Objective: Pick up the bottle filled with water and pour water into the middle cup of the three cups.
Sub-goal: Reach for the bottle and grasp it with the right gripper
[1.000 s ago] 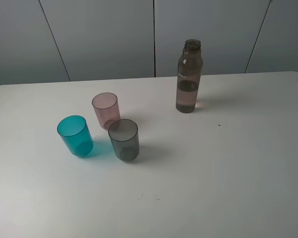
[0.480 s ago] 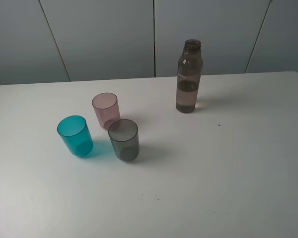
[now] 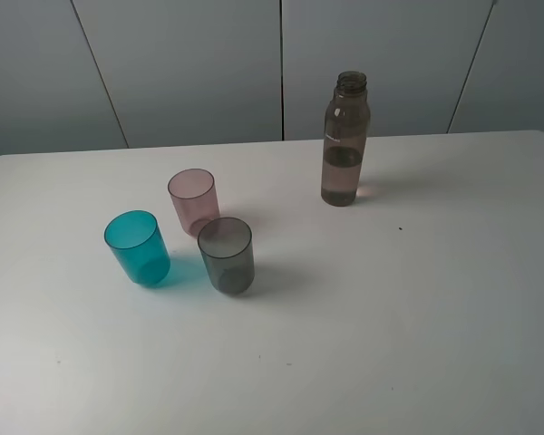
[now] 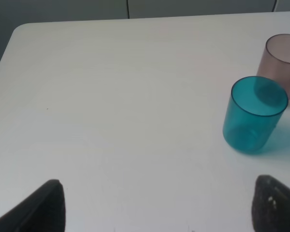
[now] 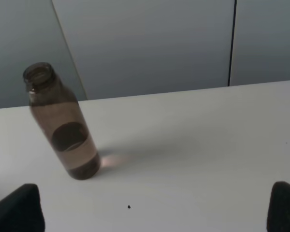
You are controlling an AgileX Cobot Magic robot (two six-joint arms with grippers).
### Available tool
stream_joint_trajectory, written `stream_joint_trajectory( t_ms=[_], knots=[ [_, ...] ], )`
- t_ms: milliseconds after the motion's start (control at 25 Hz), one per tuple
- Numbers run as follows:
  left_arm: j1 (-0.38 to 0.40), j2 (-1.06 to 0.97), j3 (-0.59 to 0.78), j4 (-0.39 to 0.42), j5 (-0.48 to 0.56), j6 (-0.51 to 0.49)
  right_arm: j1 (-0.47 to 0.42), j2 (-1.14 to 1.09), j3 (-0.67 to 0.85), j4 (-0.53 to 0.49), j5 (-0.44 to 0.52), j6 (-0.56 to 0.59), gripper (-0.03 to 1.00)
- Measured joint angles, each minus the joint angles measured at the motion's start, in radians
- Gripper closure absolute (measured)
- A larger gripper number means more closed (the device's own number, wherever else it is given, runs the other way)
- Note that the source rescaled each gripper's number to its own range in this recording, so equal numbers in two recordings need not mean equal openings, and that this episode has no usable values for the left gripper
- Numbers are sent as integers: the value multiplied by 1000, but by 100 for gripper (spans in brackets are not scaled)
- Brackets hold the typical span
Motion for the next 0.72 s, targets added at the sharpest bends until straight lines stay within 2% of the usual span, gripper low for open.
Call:
stream_joint_trajectory(
  t_ms=[200,520,720],
  knots=[
    [0,0,0,0,0,2,7,215,-2,2,-190,0,-3],
    [0,0,0,0,0,6,243,557,-3,-7,-445,-23,-3],
    [0,0,0,0,0,6,277,758,-3,-5,-578,-28,-3]
  ],
)
